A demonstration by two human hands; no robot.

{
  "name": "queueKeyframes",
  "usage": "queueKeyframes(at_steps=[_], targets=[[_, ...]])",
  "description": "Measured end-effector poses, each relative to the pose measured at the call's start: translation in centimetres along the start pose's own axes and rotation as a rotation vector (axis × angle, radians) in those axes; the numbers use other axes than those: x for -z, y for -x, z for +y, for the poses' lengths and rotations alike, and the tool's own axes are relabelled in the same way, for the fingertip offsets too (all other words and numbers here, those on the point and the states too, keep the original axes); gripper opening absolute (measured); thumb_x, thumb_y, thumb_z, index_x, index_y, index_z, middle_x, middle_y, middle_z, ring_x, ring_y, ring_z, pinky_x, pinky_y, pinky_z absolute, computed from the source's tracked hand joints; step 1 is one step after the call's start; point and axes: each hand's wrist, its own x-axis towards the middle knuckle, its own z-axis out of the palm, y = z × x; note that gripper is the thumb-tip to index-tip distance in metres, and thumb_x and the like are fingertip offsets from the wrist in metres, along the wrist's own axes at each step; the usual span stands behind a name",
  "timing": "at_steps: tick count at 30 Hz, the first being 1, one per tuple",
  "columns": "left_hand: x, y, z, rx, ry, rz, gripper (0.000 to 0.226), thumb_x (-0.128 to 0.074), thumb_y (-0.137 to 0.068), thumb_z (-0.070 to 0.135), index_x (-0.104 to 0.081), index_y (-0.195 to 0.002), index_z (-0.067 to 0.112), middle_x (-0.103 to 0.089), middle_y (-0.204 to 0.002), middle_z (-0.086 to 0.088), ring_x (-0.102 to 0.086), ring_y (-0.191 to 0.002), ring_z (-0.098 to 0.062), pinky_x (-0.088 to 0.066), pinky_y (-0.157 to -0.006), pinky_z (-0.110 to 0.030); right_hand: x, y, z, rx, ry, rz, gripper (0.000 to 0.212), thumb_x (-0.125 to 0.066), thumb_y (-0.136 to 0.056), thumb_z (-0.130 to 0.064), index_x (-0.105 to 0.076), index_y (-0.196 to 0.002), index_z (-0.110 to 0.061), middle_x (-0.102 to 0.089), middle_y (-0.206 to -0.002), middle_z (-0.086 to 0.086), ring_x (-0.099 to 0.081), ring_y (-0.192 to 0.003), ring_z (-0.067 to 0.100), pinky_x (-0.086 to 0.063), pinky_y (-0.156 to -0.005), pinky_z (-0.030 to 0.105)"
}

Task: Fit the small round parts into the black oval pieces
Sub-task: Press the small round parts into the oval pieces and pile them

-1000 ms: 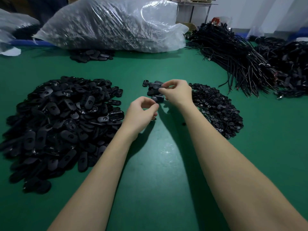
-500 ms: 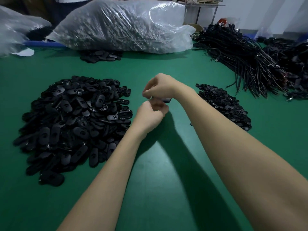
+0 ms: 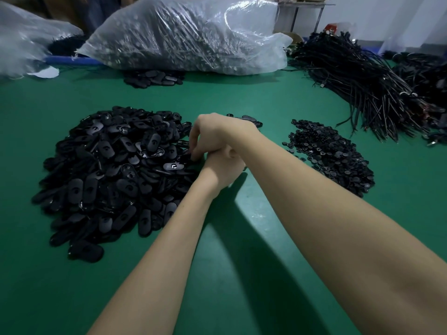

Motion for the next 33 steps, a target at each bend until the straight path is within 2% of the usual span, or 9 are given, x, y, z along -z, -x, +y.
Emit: queueKeyframes(at_steps=[2, 5, 7, 12, 15, 19, 23, 28, 33], targets=[[0.1, -0.2, 0.2, -0.046, -0.121, -0.029, 0.032, -0.032, -0.105, 0.004, -0.048, -0.131, 0.007, -0.05, -0.141, -0.012, -0.044, -0.132, -0.03, -0.039, -0.095, -0.031, 0.4, 0.4, 0.4, -0.01, -0.031, 0.019, 0.008, -0.082, -0.084, -0.03, -0.077, -0.089, -0.031, -0.07, -0.098, -0.01, -0.062, -0.08, 0.009, -0.045, -0.053, 0.023], [0.1, -0.4, 0.2, -0.083, 0.192, -0.033, 0.015, -0.047, -0.096, 0.013, -0.06, -0.089, 0.014, -0.065, -0.085, 0.002, -0.06, -0.08, -0.016, -0.041, -0.068, -0.026, 0.8, 1.2, 1.5, -0.022, -0.146, 0.123, 0.007, -0.077, -0.086, -0.026, -0.078, -0.091, -0.03, -0.07, -0.09, -0.009, -0.064, -0.081, 0.009, -0.047, -0.058, 0.022], [0.4, -0.6, -0.2, -0.141, 0.203, -0.015, 0.012, -0.055, -0.093, 0.014, -0.065, -0.094, 0.007, -0.069, -0.082, -0.005, -0.062, -0.067, -0.012, -0.049, -0.071, -0.03, 0.8, 2.1, 2.6, -0.031, -0.226, 0.221, 0.01, -0.072, -0.089, -0.023, -0.076, -0.093, -0.032, -0.07, -0.09, -0.009, -0.064, -0.081, 0.008, -0.047, -0.061, 0.021], [0.8, -0.7, 0.2, -0.122, 0.482, -0.051, 0.021, -0.046, -0.103, 0.008, -0.063, -0.091, 0.012, -0.07, -0.086, -0.005, -0.066, -0.061, -0.012, -0.055, -0.061, -0.023, 0.0, 6.2, 6.7, -0.065, -0.595, 0.536, 0.018, -0.071, -0.089, -0.015, -0.072, -0.086, -0.032, -0.073, -0.083, -0.013, -0.067, -0.077, 0.006, -0.051, -0.066, 0.019], [1.0, -0.5, 0.9, -0.036, 0.758, -0.126, 0.031, -0.04, -0.109, 0.018, -0.065, -0.095, 0.008, -0.072, -0.085, -0.01, -0.07, -0.065, -0.015, -0.057, -0.062, -0.023, -1.1, 8.8, 8.6, -0.017, -0.649, 0.479, 0.024, -0.07, -0.088, -0.007, -0.075, -0.084, -0.03, -0.07, -0.081, -0.008, -0.064, -0.074, 0.005, -0.053, -0.075, 0.022], [0.7, -0.2, 0.7, -0.045, 0.731, -0.199, 0.025, -0.053, -0.104, 0.02, -0.071, -0.103, 0.002, -0.07, -0.084, -0.007, -0.065, -0.065, -0.009, -0.053, -0.065, -0.018, -2.1, 10.5, 9.9, 0.016, -0.665, 0.418, 0.022, -0.073, -0.089, -0.004, -0.077, -0.086, -0.025, -0.077, -0.095, 0.006, -0.064, -0.069, 0.003, -0.049, -0.065, 0.013], [0.3, -0.1, 0.6, -0.023, 0.724, -0.206, 0.018, -0.06, -0.099, 0.007, -0.071, -0.112, 0.002, -0.072, -0.096, -0.008, -0.068, -0.071, -0.008, -0.053, -0.066, -0.014, -2.0, 11.7, 11.9, -0.039, -0.852, 0.369, 0.02, -0.071, -0.094, -0.008, -0.077, -0.105, -0.024, -0.08, -0.098, -0.002, -0.073, -0.083, 0.008, -0.06, -0.075, 0.022], [0.3, 0.2, 0.8, 0.008, 0.781, -0.146, 0.015, -0.062, -0.095, -0.004, -0.072, -0.102, 0.004, -0.073, -0.107, -0.016, -0.073, -0.085, -0.021, -0.059, -0.074, -0.019, -2.2, 11.9, 14.7, -0.356, -0.486, 0.581, 0.017, -0.071, -0.09, -0.022, -0.079, -0.096, -0.036, -0.077, -0.087, -0.012, -0.07, -0.083, 0.005, -0.054, -0.075, 0.022], [0.5, 0.2, 0.7, 0.004, 0.79, -0.096, 0.016, -0.066, -0.092, -0.004, -0.075, -0.089, 0.01, -0.076, -0.1, -0.017, -0.076, -0.091, -0.025, -0.061, -0.082, -0.025, -3.2, 12.2, 15.2, -0.467, -0.305, 0.52, 0.008, -0.076, -0.088, -0.038, -0.078, -0.095, -0.04, -0.069, -0.087, -0.022, -0.064, -0.094, 0.011, -0.051, -0.084, 0.033]])
